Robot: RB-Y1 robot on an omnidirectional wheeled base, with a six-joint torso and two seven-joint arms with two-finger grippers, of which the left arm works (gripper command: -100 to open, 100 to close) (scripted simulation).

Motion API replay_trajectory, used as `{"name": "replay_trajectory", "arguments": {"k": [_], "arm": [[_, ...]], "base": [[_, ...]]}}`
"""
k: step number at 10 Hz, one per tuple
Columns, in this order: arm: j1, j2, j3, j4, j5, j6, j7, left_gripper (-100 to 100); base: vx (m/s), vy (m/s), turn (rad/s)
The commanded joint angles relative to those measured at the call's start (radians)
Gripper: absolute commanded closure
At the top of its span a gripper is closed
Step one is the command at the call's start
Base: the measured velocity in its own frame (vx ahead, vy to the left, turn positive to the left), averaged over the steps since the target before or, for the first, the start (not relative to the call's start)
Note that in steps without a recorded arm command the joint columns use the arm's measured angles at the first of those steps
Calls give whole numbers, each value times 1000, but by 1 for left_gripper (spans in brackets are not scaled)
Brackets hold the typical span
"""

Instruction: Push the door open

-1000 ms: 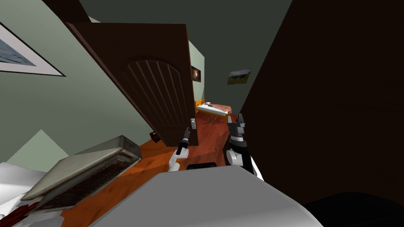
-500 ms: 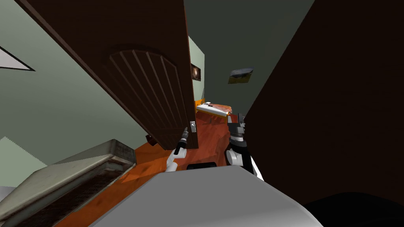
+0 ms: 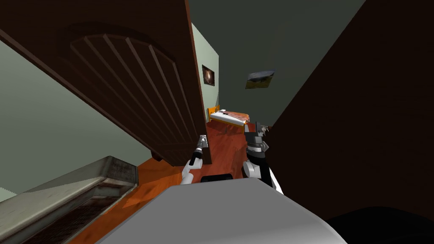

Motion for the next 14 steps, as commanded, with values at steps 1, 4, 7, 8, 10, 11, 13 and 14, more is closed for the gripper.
{"name": "replay_trajectory", "arguments": {"k": [1, 4, 7, 8, 10, 11, 13, 14], "arm": [[0, 0, 0, 0, 0, 0, 0, -100], [0, 0, 0, 0, 0, 0, 0, 100], [0, 0, 0, 0, 0, 0, 0, 100], [7, 14, -27, -3, 17, 3, -17, 100], [15, 31, -64, -12, 44, 4, -41, 100], [20, 40, -87, -17, 60, 4, -56, 100], [28, 51, -126, -26, 87, 5, -81, 100], [31, 54, -139, -30, 97, 5, -90, 100]], "base": [[46, -41, 4], [-13, 9, -7], [-3, 2, -2], [83, 3, 161], [161, -20, 261], [172, -48, 261], [167, -34, 282], [147, -23, 204]]}}
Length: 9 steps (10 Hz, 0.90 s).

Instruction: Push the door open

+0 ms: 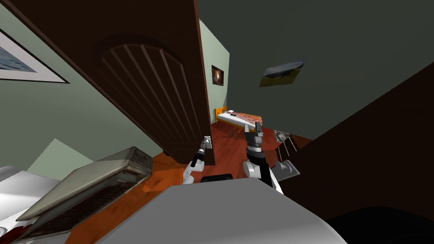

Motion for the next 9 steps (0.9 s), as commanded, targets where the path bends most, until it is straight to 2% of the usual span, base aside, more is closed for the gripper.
{"name": "replay_trajectory", "arguments": {"k": [1, 2, 3, 6, 9], "arm": [[9, 15, -27, -9, 30, -2, -27, 100], [12, 17, -41, -13, 40, -2, -36, 100], [32, 26, -61, -28, 36, -3, -39, -100], [79, 35, -123, -66, 46, -3, -65, -100], [135, 25, -199, -111, 58, -3, -95, -100]], "base": [[149, 11, 329], [135, 5, 320], [25, 5, 205], [-78, 26, 128], [-78, 24, 160]]}}
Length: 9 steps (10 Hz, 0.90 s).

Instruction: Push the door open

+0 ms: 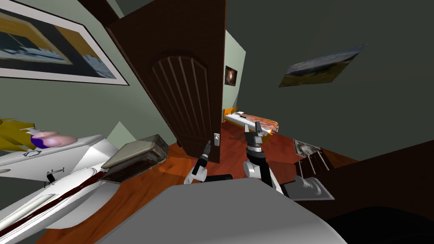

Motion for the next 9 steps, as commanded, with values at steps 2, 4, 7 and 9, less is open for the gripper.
{"name": "replay_trajectory", "arguments": {"k": [2, 4, 7, 9], "arm": [[49, -22, -64, -39, 10, -1, -28, -100], [78, -44, -103, -63, 16, -1, -44, -100], [76, -25, -111, -52, 16, -7, -48, -100], [63, -13, -103, -46, 14, 1, -47, -100]], "base": [[-71, 17, 152], [-67, 13, 129], [-15, -20, 64], [213, -95, -3]]}}
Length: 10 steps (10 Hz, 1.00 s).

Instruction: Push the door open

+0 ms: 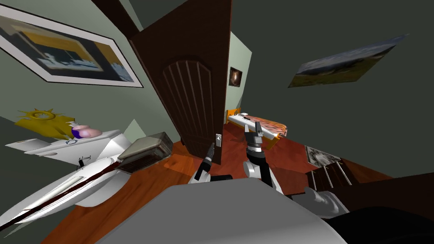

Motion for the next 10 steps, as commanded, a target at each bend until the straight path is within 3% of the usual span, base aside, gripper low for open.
{"name": "replay_trajectory", "arguments": {"k": [1, 2, 4, 5, 6, 10], "arm": [[-13, -2, 7, 9, -1, 5, 0, -100], [-19, -13, 11, 12, -2, 9, 1, -100], [-31, -58, 19, 17, -4, 17, 1, -100], [-29, -44, 18, 16, -3, 14, 2, -100], [-29, -44, 18, 16, -3, 14, 2, 100], [-29, -44, 18, 16, -3, 14, 2, 100]], "base": [[214, -83, -6], [213, -89, -12], [197, -95, -10], [78, -43, 5], [-6, 5, 4], [-21, 12, -2]]}}
